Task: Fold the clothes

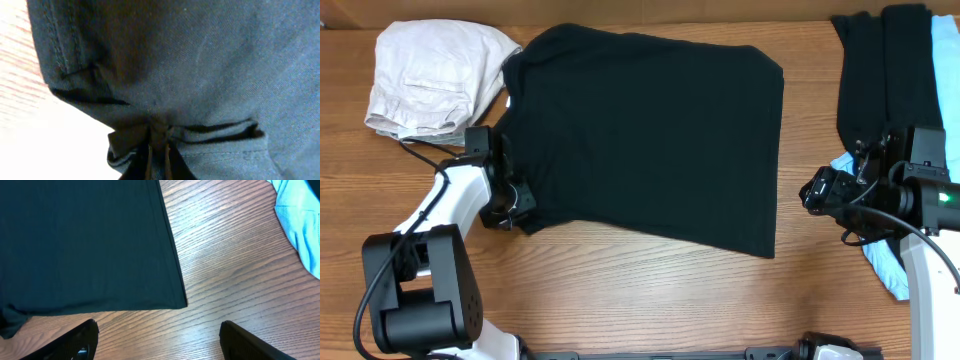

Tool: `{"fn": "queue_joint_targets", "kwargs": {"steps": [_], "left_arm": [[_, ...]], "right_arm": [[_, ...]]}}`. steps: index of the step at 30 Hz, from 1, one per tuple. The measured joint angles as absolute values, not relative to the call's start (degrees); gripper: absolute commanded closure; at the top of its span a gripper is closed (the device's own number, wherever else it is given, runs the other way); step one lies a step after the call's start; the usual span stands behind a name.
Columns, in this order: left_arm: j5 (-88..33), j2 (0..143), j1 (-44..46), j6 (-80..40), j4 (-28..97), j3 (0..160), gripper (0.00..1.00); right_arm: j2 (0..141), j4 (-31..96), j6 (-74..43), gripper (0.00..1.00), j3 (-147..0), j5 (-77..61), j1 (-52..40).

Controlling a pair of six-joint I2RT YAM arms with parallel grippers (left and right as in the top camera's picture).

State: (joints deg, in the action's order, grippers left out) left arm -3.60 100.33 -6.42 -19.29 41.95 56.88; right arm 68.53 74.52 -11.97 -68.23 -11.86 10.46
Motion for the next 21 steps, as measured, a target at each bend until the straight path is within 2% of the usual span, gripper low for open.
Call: {"fn": "queue_joint_targets", "kwargs": {"steps": [4,6,9,11,14,21], "left_arm": [[-4.5,100.8,-6.4,-19.0,49.9,60.9,0.95],[-4.5,100.9,-6.4,-18.6,52.8,63.6,0.8],[-3.7,101.0,-6.4,-17.8,58.4,68.4,0.7],[-1.8,101.0,-6.4,-17.6,62.0,71.0,0.71],[-0.2,101.0,-6.4,-17.3,64.1,71.3,0.9],[0.7,101.0,-6.4,-17.3,65.3,71.2,0.88]], "right_arm": [[68.5,74.5,-11.9,0.19,-68.2,-11.8,10.5],[68.5,74.5,-12.0,0.19,-68.2,-11.8,10.5],[68.5,74.7,-12.0,0.19,-68.2,-11.9,10.5],[68.5,75.2,-12.0,0.19,-68.2,-11.8,10.5],[68.5,75.5,-12.0,0.19,-68.2,-11.8,10.5],[68.5,75.5,-11.9,0.19,-68.2,-12.1,10.5]]}}
